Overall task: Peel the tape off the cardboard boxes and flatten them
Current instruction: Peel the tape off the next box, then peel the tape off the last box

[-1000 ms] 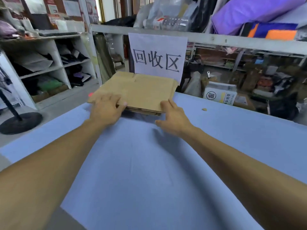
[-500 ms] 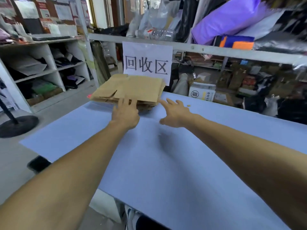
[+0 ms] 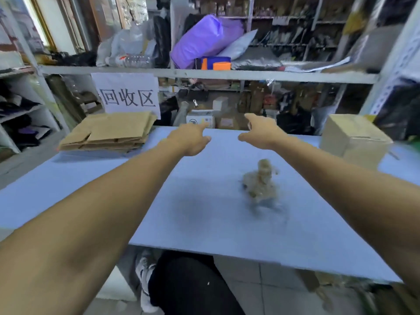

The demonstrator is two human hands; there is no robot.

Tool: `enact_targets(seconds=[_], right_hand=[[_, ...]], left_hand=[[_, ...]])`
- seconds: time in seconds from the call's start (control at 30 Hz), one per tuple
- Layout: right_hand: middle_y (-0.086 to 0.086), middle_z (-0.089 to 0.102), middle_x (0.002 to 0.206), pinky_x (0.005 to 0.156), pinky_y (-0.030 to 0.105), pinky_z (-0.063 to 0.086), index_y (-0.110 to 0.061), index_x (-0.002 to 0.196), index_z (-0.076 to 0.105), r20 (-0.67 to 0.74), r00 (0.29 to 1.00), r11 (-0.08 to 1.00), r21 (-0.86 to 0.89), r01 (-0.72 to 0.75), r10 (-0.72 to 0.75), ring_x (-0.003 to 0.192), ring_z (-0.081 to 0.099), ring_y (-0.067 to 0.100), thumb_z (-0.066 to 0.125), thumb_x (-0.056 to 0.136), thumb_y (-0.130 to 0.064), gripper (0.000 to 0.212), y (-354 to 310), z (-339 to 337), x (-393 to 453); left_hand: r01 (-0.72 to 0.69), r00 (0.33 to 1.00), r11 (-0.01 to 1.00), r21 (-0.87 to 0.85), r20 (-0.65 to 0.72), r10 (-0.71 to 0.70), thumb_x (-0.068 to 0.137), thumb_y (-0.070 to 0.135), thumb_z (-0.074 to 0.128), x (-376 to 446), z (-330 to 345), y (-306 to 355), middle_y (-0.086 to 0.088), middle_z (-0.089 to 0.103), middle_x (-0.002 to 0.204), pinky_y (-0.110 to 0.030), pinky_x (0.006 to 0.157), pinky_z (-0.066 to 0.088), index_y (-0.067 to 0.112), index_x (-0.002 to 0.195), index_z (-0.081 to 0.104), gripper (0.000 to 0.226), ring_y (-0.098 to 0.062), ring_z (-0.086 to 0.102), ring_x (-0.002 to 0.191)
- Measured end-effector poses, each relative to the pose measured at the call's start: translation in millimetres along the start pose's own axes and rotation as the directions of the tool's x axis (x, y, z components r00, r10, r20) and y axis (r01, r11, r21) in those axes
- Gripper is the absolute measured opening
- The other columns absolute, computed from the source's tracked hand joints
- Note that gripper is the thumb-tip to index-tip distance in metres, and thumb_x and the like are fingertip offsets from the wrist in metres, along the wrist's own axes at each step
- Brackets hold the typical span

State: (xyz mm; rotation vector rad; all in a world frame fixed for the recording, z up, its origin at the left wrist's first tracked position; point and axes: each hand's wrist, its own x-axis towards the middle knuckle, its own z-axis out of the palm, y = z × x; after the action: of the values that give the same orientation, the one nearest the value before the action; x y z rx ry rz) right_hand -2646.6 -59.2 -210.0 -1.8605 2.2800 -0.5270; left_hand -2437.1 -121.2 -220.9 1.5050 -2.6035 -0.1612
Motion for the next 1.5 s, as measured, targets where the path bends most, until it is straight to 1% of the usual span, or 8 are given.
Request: enact_targets(seconds=[0.17, 0.37, 0.57, 0.73, 1.03, 1.2, 1.4, 1.5], right_hand=[[0.018, 0.036, 0.150, 0.101, 0.047, 0.039, -0.015, 0.150, 0.036, -0.107, 0.973, 0.977, -0.046, -0.210, 0.204, 0.141, 0.029, 0.041, 0.059, 0.087, -0.035, 0.070, 98.7, -40.5, -37.4], [0.019, 0.048, 0.140, 0.092, 0.042, 0.042, -0.009, 0.136, 0.048, -0.176, 0.903, 0.920, 0.060, -0.388, 0.392, 0.125, 0.046, 0.038, 0.063, 0.088, -0.034, 0.056, 202.6, -70.7, -66.6], [0.021, 0.052, 0.136, 0.110, 0.054, 0.036, -0.012, 0.141, 0.042, -0.157, 0.840, 0.854, 0.135, -0.502, 0.519, 0.132, 0.043, 0.040, 0.065, 0.082, -0.042, 0.070, 266.7, -80.1, -66.3], [0.014, 0.054, 0.125, 0.097, 0.051, 0.048, -0.015, 0.133, 0.040, -0.157, 0.856, 0.853, 0.281, -0.440, 0.493, 0.119, 0.051, 0.035, 0.070, 0.079, -0.026, 0.063, 296.6, -81.4, -60.8], [0.012, 0.055, 0.128, 0.077, 0.033, 0.043, -0.020, 0.151, 0.031, -0.157, 0.885, 0.878, 0.284, -0.385, 0.439, 0.115, 0.054, 0.031, 0.082, 0.078, -0.015, 0.090, 306.4, -73.5, -52.6], [0.011, 0.049, 0.127, 0.082, 0.031, 0.041, -0.025, 0.148, 0.041, -0.307, 0.905, 0.941, 0.256, -0.220, 0.295, 0.109, 0.049, 0.027, 0.086, 0.073, -0.022, 0.088, 255.4, -66.0, -57.7], [0.005, 0.045, 0.115, 0.087, 0.020, 0.038, -0.024, 0.146, 0.050, -0.517, 0.848, 0.928, 0.360, 0.092, 0.116, 0.098, 0.046, 0.015, 0.075, 0.088, -0.019, 0.063, 145.2, -63.9, -73.1], [0.002, 0.042, 0.111, 0.085, 0.021, 0.041, -0.023, 0.142, 0.055, -0.545, 0.838, 0.893, 0.390, 0.224, 0.028, 0.091, 0.046, 0.011, 0.074, 0.089, -0.023, 0.056, 86.2, -45.7, -76.1]], left_hand=[[-0.153, 0.988, 0.988, 0.032, -0.012, 0.154, 0.105, 0.035, 0.041, 21.1, 7.5, 100.1, -0.018, 0.049, 0.138, -0.047, 0.097, 0.044, 0.016, 0.145, 0.038, 0.045, -0.041, 0.048, 0.124], [-0.286, 0.954, 0.958, 0.012, 0.093, 0.284, 0.103, 0.025, 0.043, 48.1, 30.6, 202.6, -0.016, 0.046, 0.131, -0.048, 0.085, 0.047, 0.019, 0.148, 0.032, 0.047, -0.039, 0.049, 0.109], [-0.349, 0.925, 0.936, -0.053, 0.141, 0.353, 0.103, 0.019, 0.039, 77.4, 57.6, 268.0, -0.015, 0.045, 0.131, -0.050, 0.082, 0.048, 0.023, 0.154, 0.022, 0.054, -0.037, 0.052, 0.107], [-0.383, 0.906, 0.899, -0.213, 0.103, 0.410, 0.099, 0.018, 0.049, 102.5, 82.3, 310.1, -0.004, 0.054, 0.085, -0.034, 0.056, 0.038, 0.018, 0.154, 0.020, 0.062, -0.018, 0.051, 0.069], [-0.313, 0.914, 0.809, -0.497, 0.074, 0.399, 0.090, 0.015, 0.063, 117.4, 92.6, 348.8, -0.010, 0.060, 0.115, -0.035, 0.066, 0.049, 0.016, 0.136, 0.042, 0.051, -0.028, 0.061, 0.096], [-0.337, 0.941, 0.836, -0.433, -0.179, 0.286, 0.076, 0.021, 0.079, 93.4, 56.5, 308.0, -0.007, 0.046, 0.120, -0.033, 0.081, 0.046, 0.029, 0.140, 0.042, 0.075, -0.025, 0.051, 0.105], [-0.399, 0.831, 0.824, -0.403, -0.538, 0.140, 0.073, 0.018, 0.080, 30.0, -1.2, 219.1, -0.003, 0.041, 0.105, -0.025, 0.078, 0.043, 0.026, 0.120, 0.057, 0.053, -0.020, 0.051, 0.092], [-0.384, 0.775, 0.825, -0.414, -0.631, 0.044, 0.074, 0.014, 0.078, -9.3, -13.2, 166.0, -0.005, 0.041, 0.104, -0.007, 0.076, 0.035, 0.022, 0.120, 0.062, 0.049, -0.017, 0.049, 0.090]])
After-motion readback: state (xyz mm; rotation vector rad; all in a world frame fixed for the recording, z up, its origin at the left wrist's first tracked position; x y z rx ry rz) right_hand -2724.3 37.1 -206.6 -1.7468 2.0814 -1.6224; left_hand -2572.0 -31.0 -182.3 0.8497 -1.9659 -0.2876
